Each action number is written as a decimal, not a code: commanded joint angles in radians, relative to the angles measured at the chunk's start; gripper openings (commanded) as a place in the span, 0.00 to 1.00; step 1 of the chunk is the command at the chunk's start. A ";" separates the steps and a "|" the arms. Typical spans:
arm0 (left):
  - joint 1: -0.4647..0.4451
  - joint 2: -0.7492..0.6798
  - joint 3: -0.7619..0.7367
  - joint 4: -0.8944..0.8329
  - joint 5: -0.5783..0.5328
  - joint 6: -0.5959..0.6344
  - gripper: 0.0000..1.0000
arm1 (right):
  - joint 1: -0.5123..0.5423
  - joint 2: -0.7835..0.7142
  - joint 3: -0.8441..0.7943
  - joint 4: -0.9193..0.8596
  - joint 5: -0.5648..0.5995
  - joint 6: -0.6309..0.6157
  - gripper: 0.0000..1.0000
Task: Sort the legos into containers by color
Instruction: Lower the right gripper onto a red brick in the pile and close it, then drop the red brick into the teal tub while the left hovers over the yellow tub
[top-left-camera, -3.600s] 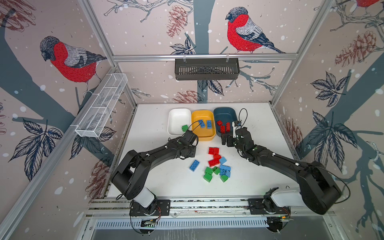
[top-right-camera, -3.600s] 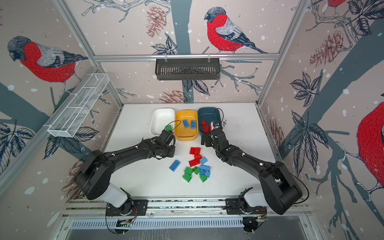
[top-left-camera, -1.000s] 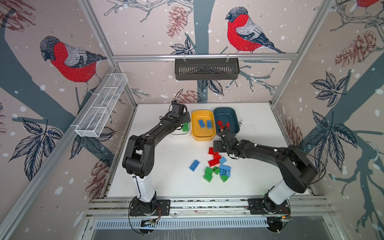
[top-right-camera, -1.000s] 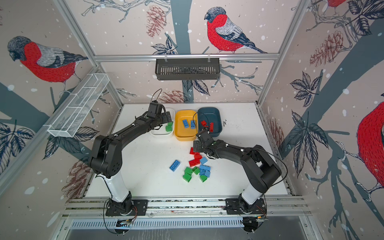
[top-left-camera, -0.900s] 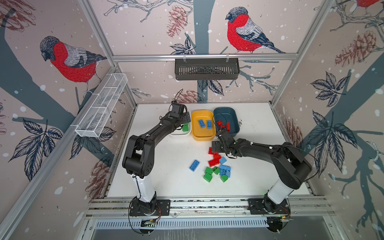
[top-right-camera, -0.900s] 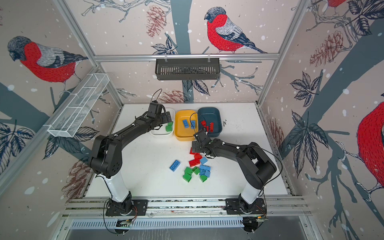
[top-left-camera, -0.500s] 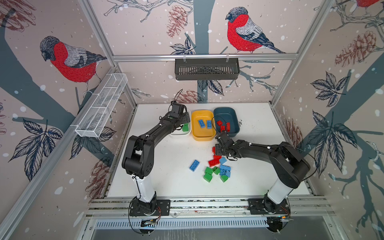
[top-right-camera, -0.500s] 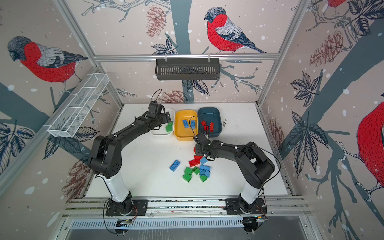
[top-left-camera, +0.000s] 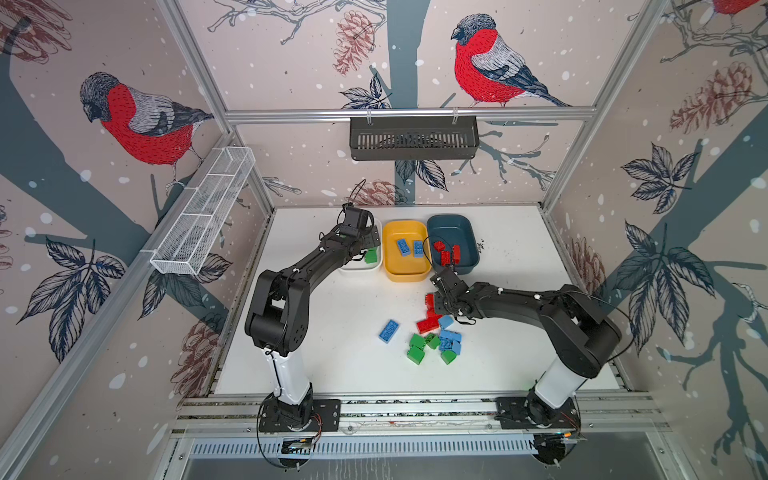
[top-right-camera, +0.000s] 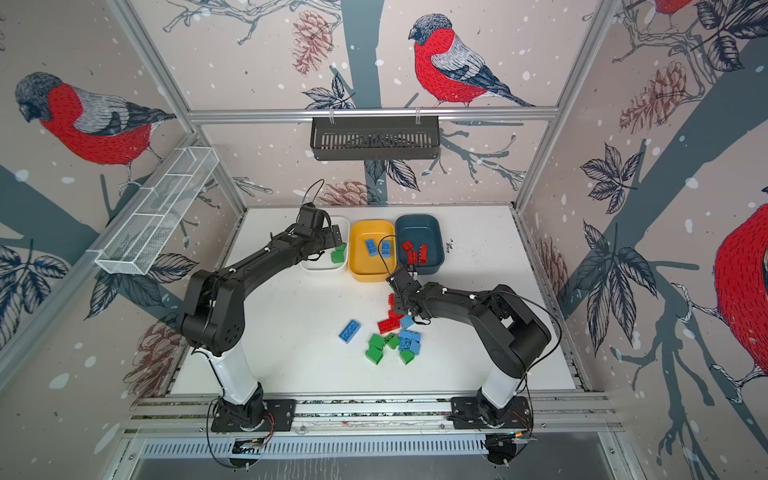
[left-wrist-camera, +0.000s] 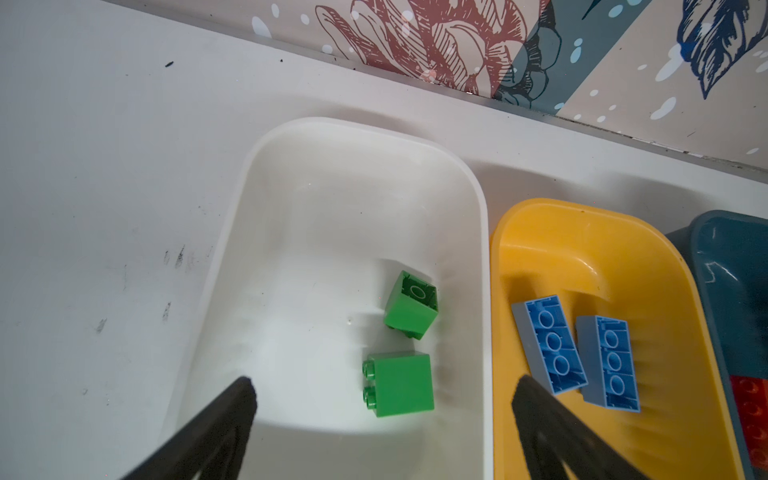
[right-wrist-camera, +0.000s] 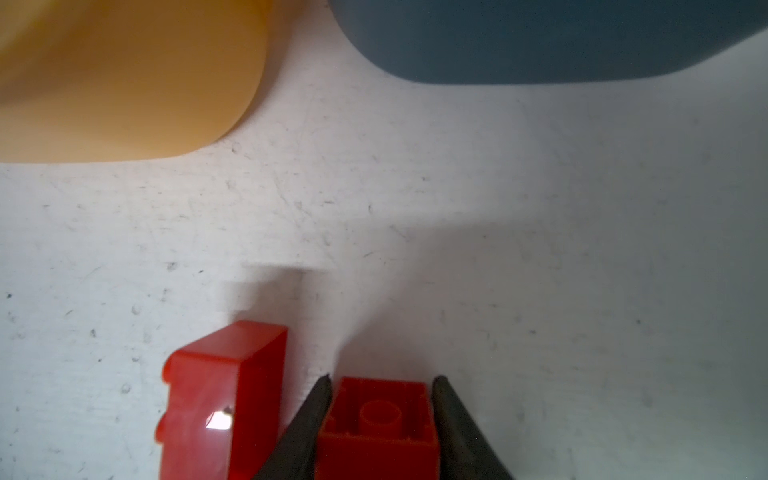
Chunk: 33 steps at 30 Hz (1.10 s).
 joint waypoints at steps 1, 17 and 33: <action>-0.005 -0.024 -0.010 0.013 0.054 0.034 0.97 | 0.000 -0.047 -0.019 0.027 0.031 -0.065 0.35; -0.170 -0.130 -0.106 -0.014 -0.011 0.034 0.97 | -0.128 -0.198 -0.002 0.227 -0.035 -0.194 0.26; -0.214 -0.182 -0.209 0.023 0.016 -0.032 0.97 | -0.287 0.221 0.440 0.055 -0.147 -0.190 0.31</action>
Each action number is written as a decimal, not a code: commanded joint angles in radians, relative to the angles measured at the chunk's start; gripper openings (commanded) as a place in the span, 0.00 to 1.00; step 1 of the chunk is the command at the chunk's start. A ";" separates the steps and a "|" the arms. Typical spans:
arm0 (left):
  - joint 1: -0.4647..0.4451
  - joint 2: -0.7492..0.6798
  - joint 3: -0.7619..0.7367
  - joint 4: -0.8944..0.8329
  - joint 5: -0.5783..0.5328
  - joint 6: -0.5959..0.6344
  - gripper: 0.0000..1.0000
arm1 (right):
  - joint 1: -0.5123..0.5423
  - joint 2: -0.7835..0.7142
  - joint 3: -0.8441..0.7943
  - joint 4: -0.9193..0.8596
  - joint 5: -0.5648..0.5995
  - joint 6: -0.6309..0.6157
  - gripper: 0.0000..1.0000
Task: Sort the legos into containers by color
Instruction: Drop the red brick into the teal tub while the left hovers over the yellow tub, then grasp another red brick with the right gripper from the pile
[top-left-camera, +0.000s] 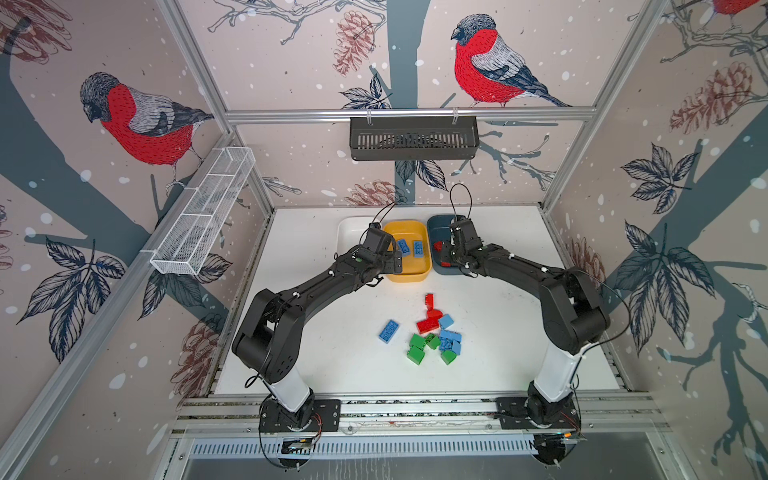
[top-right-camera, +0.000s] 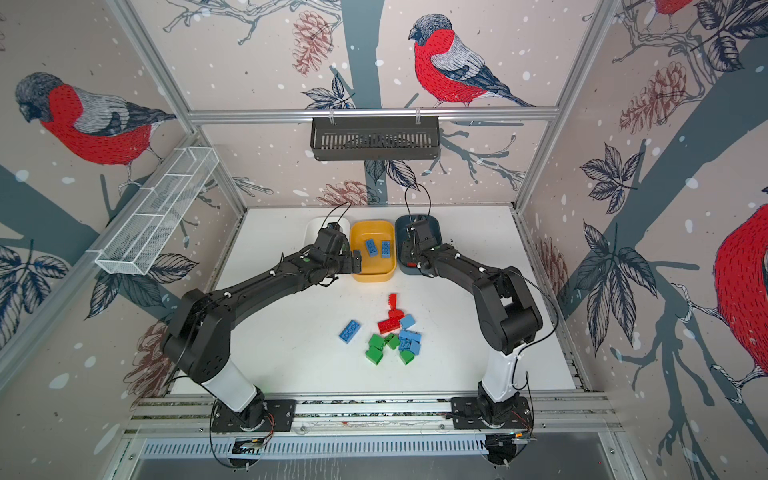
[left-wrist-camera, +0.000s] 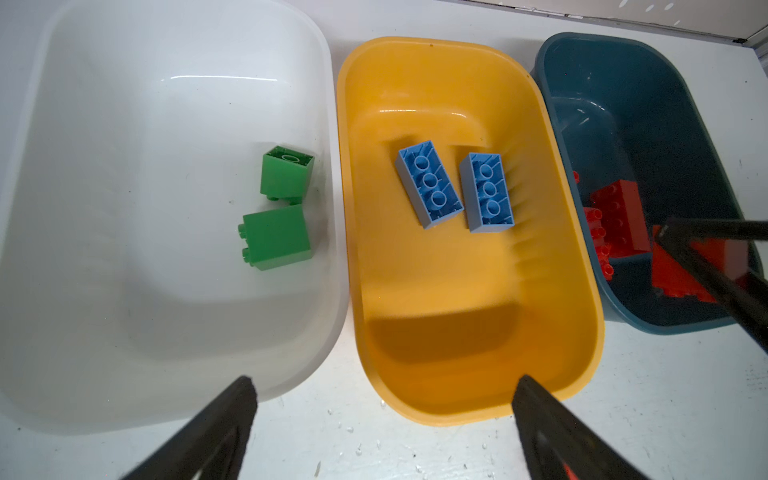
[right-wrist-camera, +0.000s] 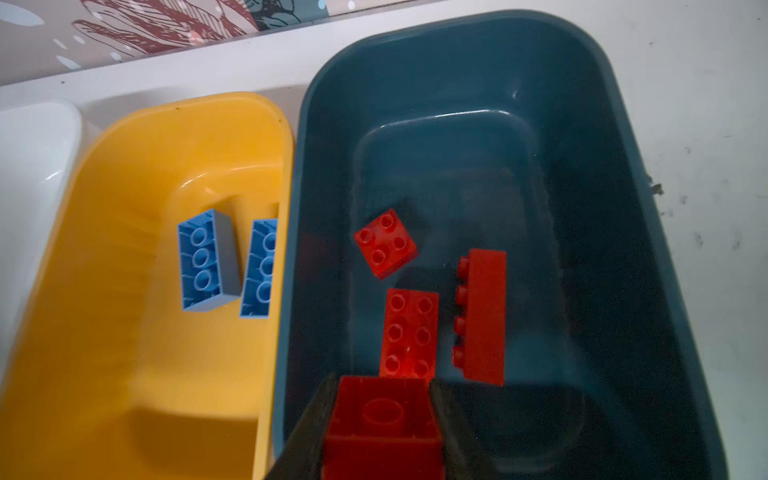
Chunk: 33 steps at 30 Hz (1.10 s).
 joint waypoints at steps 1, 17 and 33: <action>0.000 -0.011 -0.006 0.024 -0.002 -0.016 0.97 | -0.011 0.046 0.057 -0.038 -0.054 0.002 0.34; 0.002 -0.004 -0.014 0.039 0.062 -0.043 0.97 | 0.033 -0.182 -0.135 -0.085 -0.092 -0.002 0.65; 0.004 0.053 0.017 0.063 0.129 -0.071 0.97 | 0.286 -0.136 -0.278 -0.098 0.018 0.152 0.64</action>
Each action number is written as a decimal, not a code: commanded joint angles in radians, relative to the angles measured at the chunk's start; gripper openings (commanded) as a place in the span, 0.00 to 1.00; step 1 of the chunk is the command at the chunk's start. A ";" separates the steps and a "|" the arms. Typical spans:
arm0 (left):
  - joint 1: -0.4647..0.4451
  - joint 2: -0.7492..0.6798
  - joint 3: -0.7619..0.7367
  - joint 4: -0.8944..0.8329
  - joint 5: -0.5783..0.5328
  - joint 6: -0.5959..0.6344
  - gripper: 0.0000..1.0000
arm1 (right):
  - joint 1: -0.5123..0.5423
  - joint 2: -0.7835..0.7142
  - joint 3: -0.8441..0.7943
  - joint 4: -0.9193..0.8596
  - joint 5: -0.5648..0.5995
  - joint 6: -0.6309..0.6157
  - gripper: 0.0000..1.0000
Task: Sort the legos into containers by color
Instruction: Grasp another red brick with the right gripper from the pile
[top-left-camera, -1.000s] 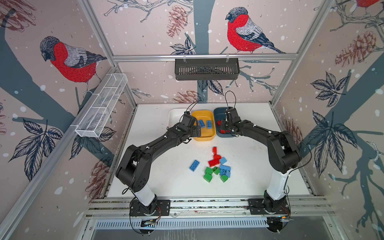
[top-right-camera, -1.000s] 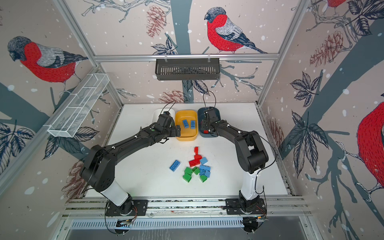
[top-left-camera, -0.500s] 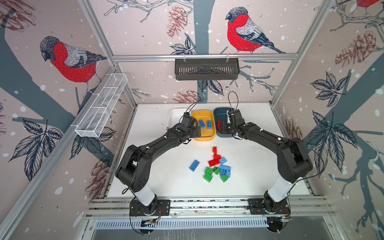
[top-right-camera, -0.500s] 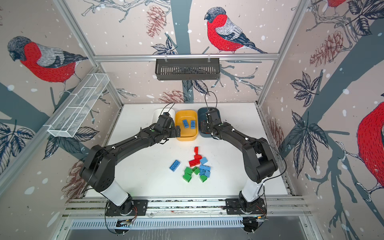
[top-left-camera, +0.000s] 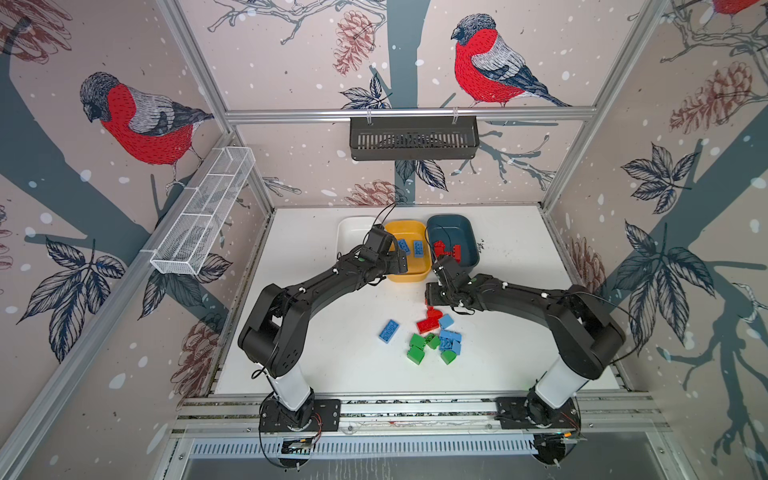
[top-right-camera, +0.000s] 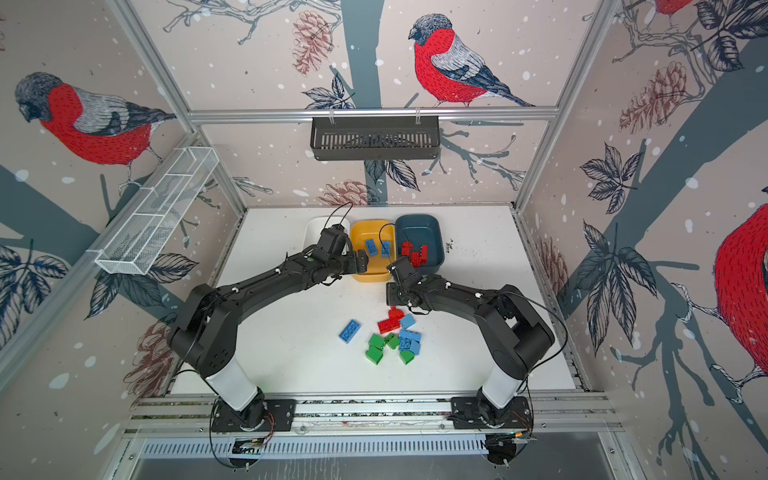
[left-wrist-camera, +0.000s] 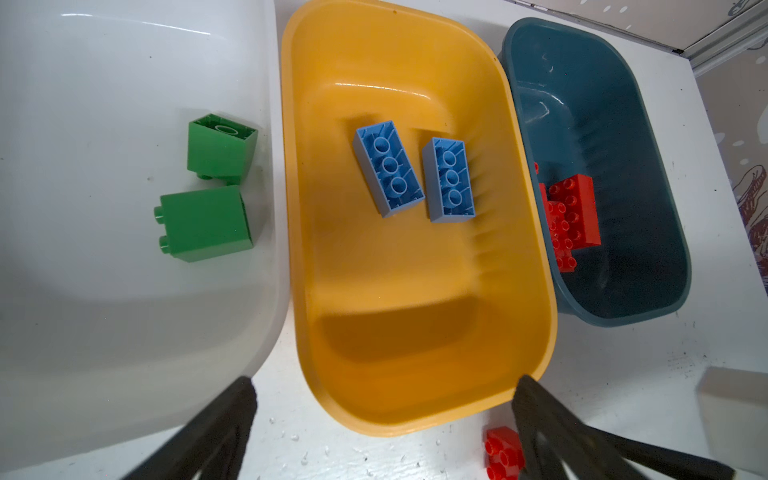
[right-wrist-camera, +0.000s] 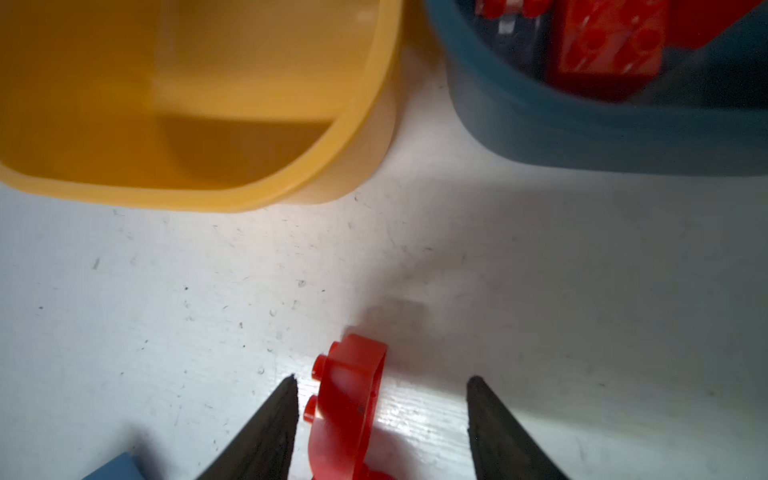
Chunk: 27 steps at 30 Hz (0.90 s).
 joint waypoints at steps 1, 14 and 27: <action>0.002 0.003 0.006 0.015 -0.001 0.000 0.97 | 0.025 0.040 0.028 -0.011 0.057 0.018 0.63; 0.002 0.010 -0.003 0.002 -0.009 0.001 0.97 | 0.068 0.110 0.066 -0.050 0.127 0.005 0.39; 0.003 0.005 -0.018 0.002 -0.010 -0.004 0.97 | 0.078 0.104 0.040 -0.018 0.147 -0.018 0.28</action>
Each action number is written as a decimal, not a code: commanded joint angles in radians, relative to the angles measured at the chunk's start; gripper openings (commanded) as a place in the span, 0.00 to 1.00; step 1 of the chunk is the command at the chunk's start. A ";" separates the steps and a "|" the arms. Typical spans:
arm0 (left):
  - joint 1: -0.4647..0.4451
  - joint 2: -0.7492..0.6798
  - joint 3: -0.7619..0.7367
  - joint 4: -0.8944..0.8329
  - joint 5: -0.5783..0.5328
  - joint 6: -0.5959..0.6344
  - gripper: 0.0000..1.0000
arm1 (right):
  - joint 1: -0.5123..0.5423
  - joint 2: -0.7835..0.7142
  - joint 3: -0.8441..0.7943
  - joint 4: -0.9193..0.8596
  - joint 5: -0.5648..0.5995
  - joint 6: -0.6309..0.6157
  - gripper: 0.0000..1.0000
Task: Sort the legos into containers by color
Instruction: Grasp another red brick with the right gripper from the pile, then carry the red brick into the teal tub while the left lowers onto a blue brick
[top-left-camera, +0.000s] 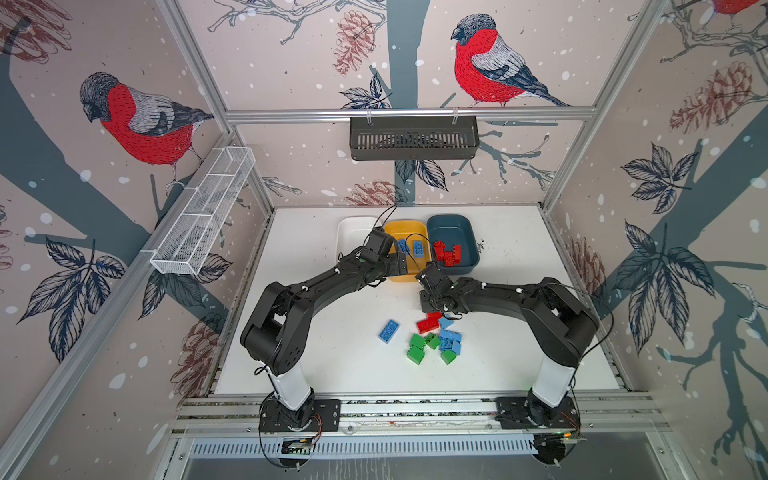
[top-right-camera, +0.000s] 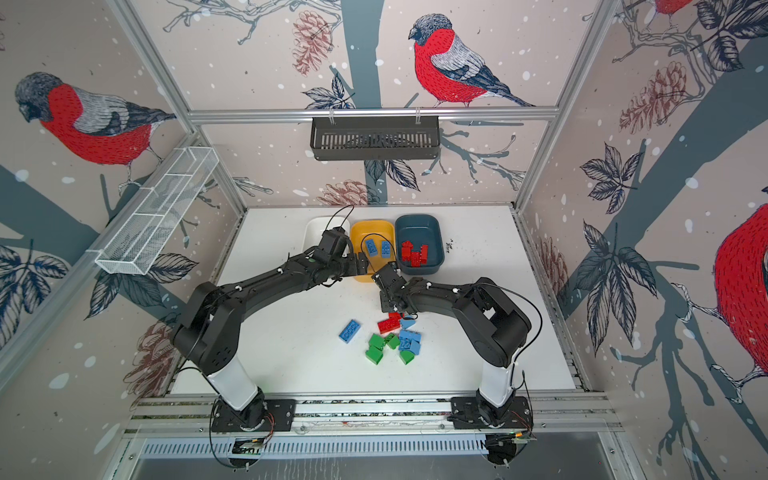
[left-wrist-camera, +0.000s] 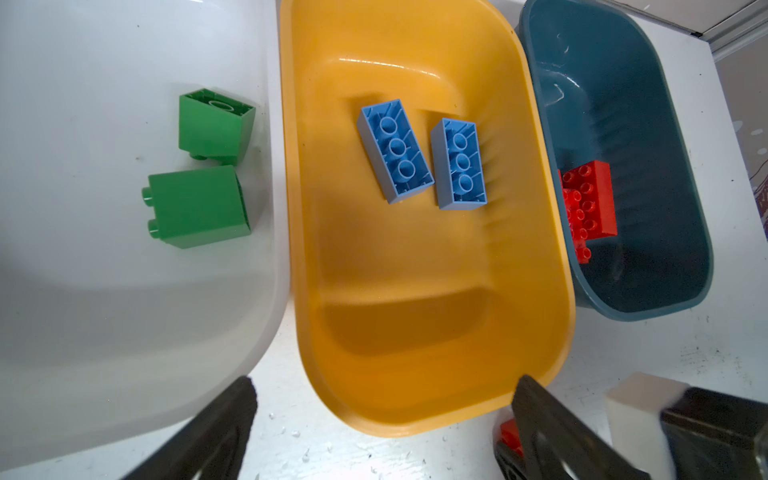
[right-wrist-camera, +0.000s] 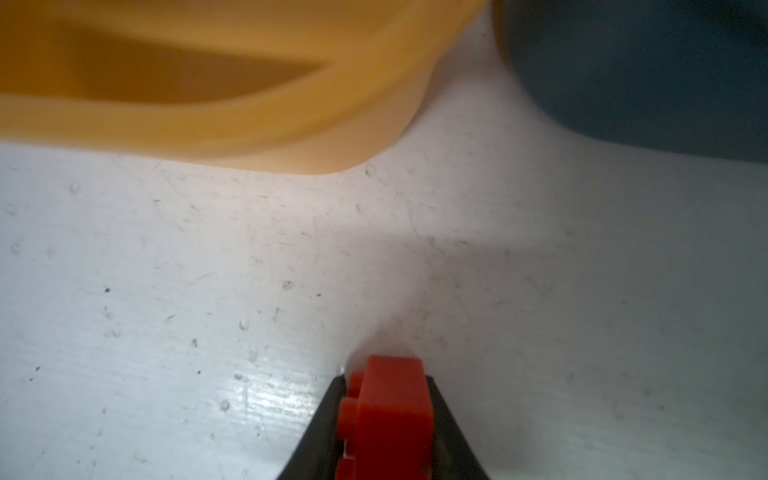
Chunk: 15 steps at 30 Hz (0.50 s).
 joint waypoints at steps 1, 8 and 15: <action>0.003 -0.011 -0.005 0.002 -0.011 0.000 0.97 | 0.005 -0.007 -0.010 0.006 0.020 -0.021 0.28; 0.000 -0.027 -0.029 -0.019 -0.015 0.018 0.97 | 0.009 -0.123 -0.072 0.077 0.027 -0.092 0.24; -0.009 -0.096 -0.122 -0.081 -0.035 0.034 0.97 | -0.018 -0.244 -0.115 0.153 0.051 -0.164 0.24</action>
